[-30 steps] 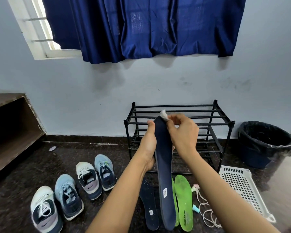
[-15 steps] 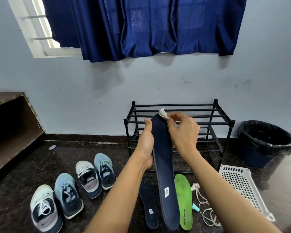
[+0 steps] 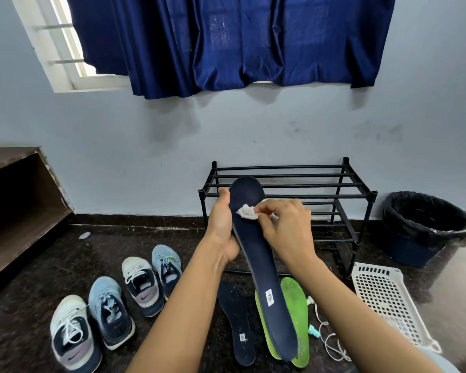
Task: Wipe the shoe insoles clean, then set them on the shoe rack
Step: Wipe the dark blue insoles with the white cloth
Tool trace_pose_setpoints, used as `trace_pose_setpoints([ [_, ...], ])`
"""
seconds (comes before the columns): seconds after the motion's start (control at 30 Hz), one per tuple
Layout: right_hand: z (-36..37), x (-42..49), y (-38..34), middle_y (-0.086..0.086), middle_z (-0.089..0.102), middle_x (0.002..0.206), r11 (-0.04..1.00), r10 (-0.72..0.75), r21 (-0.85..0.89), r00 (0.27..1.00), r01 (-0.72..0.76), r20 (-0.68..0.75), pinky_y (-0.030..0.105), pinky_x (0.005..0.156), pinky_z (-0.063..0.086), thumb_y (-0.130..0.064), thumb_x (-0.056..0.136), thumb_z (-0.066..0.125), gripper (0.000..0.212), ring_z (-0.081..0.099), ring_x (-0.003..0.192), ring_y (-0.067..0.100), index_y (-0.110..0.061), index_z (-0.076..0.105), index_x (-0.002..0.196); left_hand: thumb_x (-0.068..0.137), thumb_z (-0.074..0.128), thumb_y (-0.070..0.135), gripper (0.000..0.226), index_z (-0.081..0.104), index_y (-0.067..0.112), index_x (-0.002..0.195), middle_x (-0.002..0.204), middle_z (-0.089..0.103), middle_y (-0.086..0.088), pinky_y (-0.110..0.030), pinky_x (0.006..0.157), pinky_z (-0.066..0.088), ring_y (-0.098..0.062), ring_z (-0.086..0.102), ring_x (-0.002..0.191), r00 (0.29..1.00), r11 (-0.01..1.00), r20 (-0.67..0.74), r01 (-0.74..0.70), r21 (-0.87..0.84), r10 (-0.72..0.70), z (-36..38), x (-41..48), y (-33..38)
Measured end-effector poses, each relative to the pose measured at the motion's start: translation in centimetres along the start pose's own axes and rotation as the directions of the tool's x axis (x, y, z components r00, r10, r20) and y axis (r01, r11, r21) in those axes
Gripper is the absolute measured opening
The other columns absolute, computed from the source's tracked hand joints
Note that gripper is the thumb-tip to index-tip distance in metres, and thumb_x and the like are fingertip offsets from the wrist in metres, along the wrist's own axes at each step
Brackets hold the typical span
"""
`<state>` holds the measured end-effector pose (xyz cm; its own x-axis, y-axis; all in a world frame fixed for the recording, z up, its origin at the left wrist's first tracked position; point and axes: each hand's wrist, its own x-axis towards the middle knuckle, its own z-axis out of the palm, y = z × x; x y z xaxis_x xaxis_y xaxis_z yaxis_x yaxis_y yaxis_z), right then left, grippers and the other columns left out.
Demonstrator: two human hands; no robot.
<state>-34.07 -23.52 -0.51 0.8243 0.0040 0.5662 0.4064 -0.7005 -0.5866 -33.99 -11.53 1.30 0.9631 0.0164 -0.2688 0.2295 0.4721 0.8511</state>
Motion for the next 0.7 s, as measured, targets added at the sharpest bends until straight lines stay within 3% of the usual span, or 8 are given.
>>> trace_pose_setpoints([
  [0.13,0.1,0.0,-0.3,-0.011,0.07,0.083,0.997,-0.046,-0.07,0.999,0.046,-0.002,0.034,0.072,0.027,-0.021,0.082,0.064,0.013,0.051,0.087,0.023,-0.031,0.07,0.087,0.097,0.029,0.064,0.071,0.069,0.006,0.099,0.086,0.074,-0.014,-0.034,0.07,0.055,-0.025,0.071,0.073,1.0,0.998,0.013,0.002,-0.068,-0.001,-0.3,0.4,0.1],
  [0.23,-0.1,1.6,-0.3,-0.008,0.07,0.085,0.994,-0.005,-0.11,0.997,-0.003,-0.074,0.037,0.074,0.03,-0.023,0.084,0.061,0.013,0.052,0.088,0.024,-0.03,0.07,0.091,0.097,0.027,0.063,0.069,0.069,0.008,0.104,0.09,0.074,-0.014,-0.03,0.065,0.057,-0.024,0.072,0.077,0.998,0.997,0.06,0.032,-0.066,-0.028,0.1,0.2,-0.4],
  [0.33,-0.3,2.8,-0.2,-0.004,0.07,0.088,0.997,0.072,0.032,0.989,-0.069,-0.126,0.037,0.079,0.035,-0.018,0.084,0.061,0.015,0.051,0.091,0.024,-0.024,0.071,0.093,0.098,0.027,0.062,0.07,0.065,0.008,0.121,0.113,0.07,-0.017,-0.034,0.081,0.054,-0.027,0.067,0.103,0.995,0.996,0.096,0.04,-0.076,-0.033,0.4,0.0,-0.3],
  [0.4,-0.2,2.8,-0.5,-0.002,0.07,0.088,0.992,0.078,0.11,0.989,-0.064,-0.126,0.037,0.082,0.038,-0.014,0.084,0.061,0.016,0.051,0.092,0.024,-0.021,0.072,0.093,0.098,0.027,0.062,0.069,0.066,0.009,0.12,0.114,0.069,-0.017,-0.035,0.083,0.054,-0.027,0.067,0.103,0.994,0.996,0.104,0.025,-0.087,-0.016,0.2,0.1,0.0],
  [0.57,0.6,2.6,-0.7,-0.008,0.071,0.083,0.988,0.001,0.155,1.0,0.002,-0.017,0.031,0.081,0.041,-0.014,0.081,0.065,0.013,0.057,0.087,0.024,-0.022,0.073,0.087,0.096,0.028,0.065,0.071,0.069,0.008,0.104,0.094,0.072,-0.016,-0.034,0.073,0.056,-0.027,0.07,0.081,0.995,0.998,0.098,0.018,-0.066,-0.012,-0.4,0.8,0.4],
  [0.7,1.6,0.2,-2.0,-0.009,0.071,0.082,0.98,-0.132,0.155,0.989,0.12,0.068,0.027,0.075,0.037,-0.012,0.078,0.066,0.014,0.056,0.08,0.021,-0.023,0.072,0.085,0.094,0.027,0.069,0.082,0.064,0.001,0.12,0.119,0.064,-0.021,-0.04,0.091,0.05,-0.03,0.064,0.099,0.998,0.996,0.065,0.025,-0.089,-0.019,-1.2,1.2,0.7],
])
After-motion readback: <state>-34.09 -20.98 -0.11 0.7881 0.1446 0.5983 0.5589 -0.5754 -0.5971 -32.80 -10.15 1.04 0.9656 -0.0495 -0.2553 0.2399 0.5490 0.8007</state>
